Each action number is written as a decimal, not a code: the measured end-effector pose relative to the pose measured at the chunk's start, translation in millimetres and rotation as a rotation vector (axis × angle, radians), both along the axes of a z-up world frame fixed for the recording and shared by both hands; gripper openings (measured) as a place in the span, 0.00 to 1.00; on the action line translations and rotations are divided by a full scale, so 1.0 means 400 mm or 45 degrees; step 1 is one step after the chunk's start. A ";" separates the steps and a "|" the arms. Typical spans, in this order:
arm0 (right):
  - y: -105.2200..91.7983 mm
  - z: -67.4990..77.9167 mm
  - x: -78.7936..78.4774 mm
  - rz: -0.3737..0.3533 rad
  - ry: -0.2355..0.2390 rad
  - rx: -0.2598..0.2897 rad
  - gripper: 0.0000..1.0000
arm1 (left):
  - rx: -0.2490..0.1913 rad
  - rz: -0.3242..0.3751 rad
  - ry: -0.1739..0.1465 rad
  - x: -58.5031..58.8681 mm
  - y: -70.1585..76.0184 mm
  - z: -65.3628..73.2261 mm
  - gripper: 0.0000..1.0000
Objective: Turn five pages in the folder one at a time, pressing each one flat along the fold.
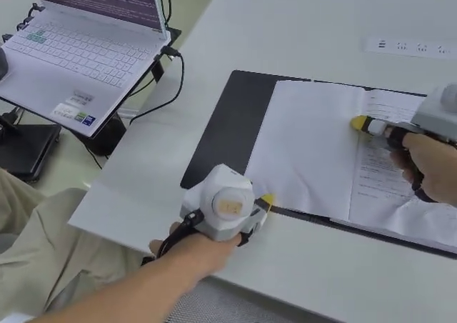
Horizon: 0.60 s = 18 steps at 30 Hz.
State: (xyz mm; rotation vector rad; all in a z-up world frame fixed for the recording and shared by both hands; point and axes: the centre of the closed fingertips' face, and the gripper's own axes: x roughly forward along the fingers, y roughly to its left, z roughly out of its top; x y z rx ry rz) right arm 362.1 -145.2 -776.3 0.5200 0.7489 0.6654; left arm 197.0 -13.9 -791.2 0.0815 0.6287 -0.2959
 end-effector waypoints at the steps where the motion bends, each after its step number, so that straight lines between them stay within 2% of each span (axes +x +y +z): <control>1: 0.000 0.000 -0.009 0.006 0.001 -0.001 0.00 | 0.001 -0.001 0.000 0.000 -0.001 0.001 0.24; 7: 0.000 0.002 -0.066 0.021 0.014 0.026 0.00 | 0.005 -0.005 0.003 -0.002 -0.002 0.002 0.24; 12: 0.012 -0.002 -0.132 0.089 0.037 0.022 0.00 | 0.006 -0.009 0.005 -0.003 -0.003 0.004 0.24; 18: 0.012 -0.002 -0.205 0.106 0.060 0.040 0.00 | 0.000 -0.009 0.006 -0.005 -0.004 0.005 0.24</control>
